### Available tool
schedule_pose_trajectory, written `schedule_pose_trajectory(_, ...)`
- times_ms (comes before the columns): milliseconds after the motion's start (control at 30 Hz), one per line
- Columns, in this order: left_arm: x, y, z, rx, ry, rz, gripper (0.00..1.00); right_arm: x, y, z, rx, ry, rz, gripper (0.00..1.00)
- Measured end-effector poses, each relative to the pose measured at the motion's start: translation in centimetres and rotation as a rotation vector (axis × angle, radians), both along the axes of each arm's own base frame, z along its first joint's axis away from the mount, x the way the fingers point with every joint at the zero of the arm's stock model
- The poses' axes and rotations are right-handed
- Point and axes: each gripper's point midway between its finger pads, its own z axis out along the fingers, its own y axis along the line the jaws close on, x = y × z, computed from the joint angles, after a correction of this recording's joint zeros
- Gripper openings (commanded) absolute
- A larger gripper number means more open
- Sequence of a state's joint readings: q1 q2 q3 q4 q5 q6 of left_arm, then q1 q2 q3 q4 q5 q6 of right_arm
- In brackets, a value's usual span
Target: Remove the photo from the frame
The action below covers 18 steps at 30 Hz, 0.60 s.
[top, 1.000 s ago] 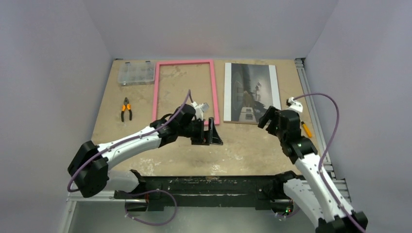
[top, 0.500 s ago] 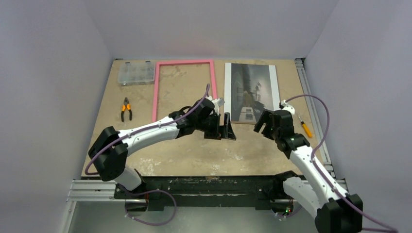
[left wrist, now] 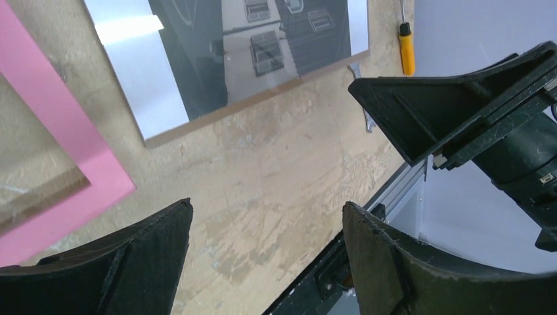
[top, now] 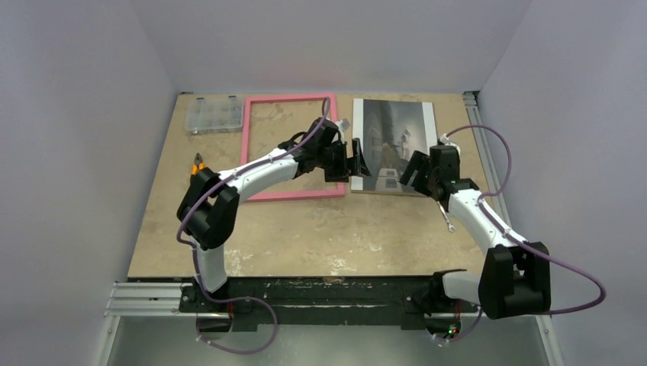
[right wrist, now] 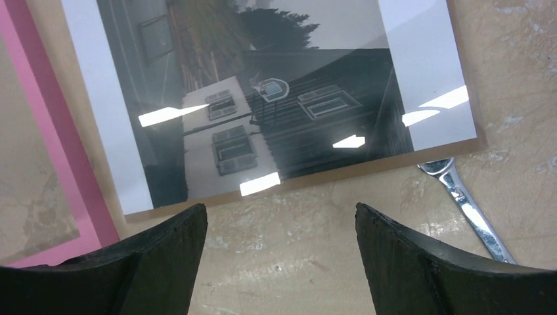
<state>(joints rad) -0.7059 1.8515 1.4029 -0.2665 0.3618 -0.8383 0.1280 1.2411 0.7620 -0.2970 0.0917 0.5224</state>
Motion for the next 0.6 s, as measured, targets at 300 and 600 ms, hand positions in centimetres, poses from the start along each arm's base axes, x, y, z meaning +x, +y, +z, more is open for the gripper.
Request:
schedule_pose_trajectory(300,1.9,0.0,-1.1,0.056,-0.038,-0.017,0.81,-2.2,-2.2,-4.3,0.054,0.080,-0.095,0.88)
schedule_pose_trajectory(600,1.8,0.5,-1.6,0.069,-0.051,-0.024,0.81,-0.6,-4.2,-6.3,0.132,0.046,-0.148,0.88)
